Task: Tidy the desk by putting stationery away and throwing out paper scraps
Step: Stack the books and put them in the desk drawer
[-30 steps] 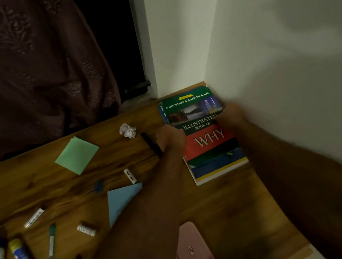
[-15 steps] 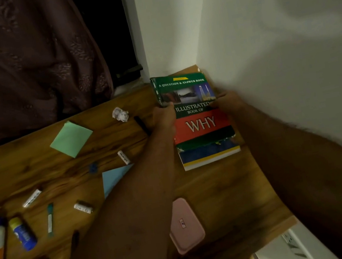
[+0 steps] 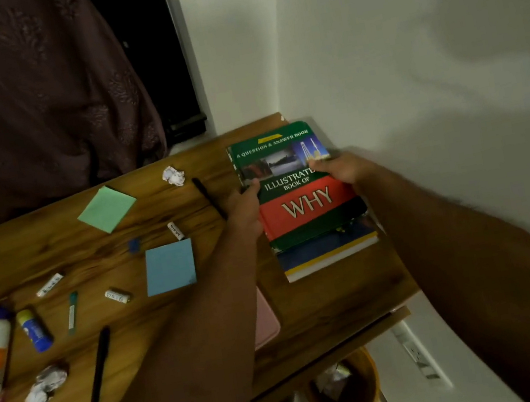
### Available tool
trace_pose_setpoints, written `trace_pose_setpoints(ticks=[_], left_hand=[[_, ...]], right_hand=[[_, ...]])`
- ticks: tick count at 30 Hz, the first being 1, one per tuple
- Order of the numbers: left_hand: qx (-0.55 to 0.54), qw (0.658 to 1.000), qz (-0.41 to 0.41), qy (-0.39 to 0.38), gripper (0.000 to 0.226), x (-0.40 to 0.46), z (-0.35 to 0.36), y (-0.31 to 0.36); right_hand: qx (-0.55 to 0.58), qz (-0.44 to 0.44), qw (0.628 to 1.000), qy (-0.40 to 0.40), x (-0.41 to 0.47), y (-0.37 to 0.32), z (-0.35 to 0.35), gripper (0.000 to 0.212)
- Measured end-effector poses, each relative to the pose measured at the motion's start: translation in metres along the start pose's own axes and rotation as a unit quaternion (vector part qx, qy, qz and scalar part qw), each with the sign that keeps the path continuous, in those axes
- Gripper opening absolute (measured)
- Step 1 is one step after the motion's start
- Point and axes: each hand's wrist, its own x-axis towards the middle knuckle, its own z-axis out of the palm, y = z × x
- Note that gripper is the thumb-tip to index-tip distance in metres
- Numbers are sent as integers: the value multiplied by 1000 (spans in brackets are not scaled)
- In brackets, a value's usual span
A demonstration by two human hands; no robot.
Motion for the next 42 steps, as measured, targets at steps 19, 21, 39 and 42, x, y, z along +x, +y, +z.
trace_pose_setpoints(ticks=[19,21,39,42], left_hand=[[423,898,89,81,32,-10,-4,-66],[465,874,94,104,32,3,-11,-70],[421,893,133,87,27,18,-24,-71],[409,900,140,59,33,10,-24,-68]], right_hand=[[-132,-1,980,146,14,83,17,27],[-186,8,968,167,15,79,21,26],[-358,17,917,174,16,57,31,29],[-376,-1,910,172,10,62,34,24]])
